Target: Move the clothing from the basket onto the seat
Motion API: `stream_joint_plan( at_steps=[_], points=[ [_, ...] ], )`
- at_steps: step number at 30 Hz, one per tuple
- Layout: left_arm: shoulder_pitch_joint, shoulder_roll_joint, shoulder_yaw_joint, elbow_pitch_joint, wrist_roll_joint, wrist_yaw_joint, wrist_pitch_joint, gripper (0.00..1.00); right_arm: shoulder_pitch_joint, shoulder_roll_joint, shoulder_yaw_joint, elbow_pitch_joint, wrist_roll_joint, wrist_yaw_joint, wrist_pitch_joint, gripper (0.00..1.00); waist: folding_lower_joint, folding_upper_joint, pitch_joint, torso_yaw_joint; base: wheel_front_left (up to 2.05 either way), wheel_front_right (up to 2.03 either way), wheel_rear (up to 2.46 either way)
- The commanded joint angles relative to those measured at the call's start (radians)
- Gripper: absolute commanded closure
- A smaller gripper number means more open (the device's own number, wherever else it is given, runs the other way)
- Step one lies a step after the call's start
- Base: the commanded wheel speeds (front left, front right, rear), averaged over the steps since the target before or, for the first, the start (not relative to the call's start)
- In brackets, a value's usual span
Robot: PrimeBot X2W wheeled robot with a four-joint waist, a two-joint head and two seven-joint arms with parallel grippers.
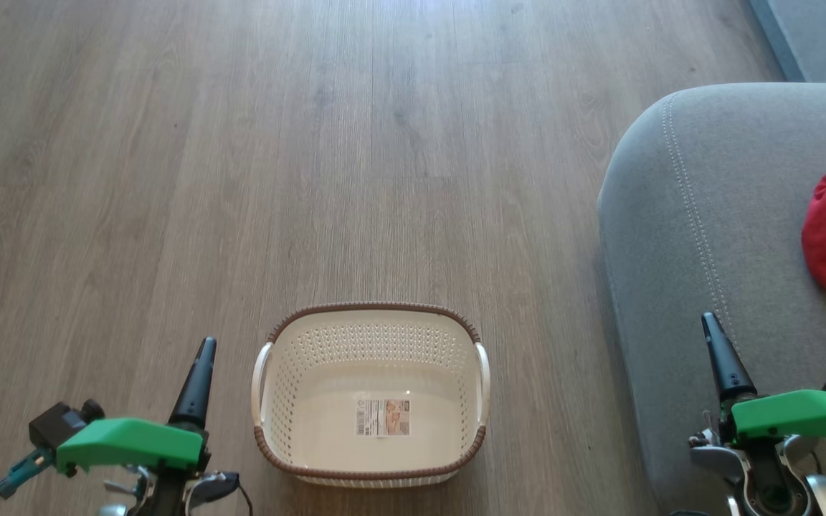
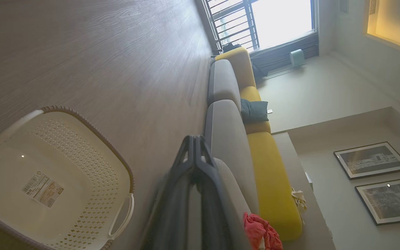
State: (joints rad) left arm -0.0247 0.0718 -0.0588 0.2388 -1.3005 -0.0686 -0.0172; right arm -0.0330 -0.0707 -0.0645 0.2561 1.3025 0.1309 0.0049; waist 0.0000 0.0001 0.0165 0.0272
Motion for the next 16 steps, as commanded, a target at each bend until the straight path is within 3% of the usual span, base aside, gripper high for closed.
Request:
stream_joint_plan(
  at_steps=[1,16],
  points=[
    [-0.052,0.014,0.043,-0.025,-0.033,-0.012,0.011,1.0,-0.056,-0.005,0.007,-0.029,0.033,0.0,0.009,1.0,0.0,-0.0001,-0.001,-0.002,0.0,0.0,0.0],
    [-0.067,0.013,0.089,-0.009,-0.204,-0.039,0.056,1.0,-0.065,0.001,-0.013,-0.02,0.191,0.0,0.055,1.0,0.0,-0.0001,-0.008,-0.016,0.0,0.0,0.0]
  ],
)
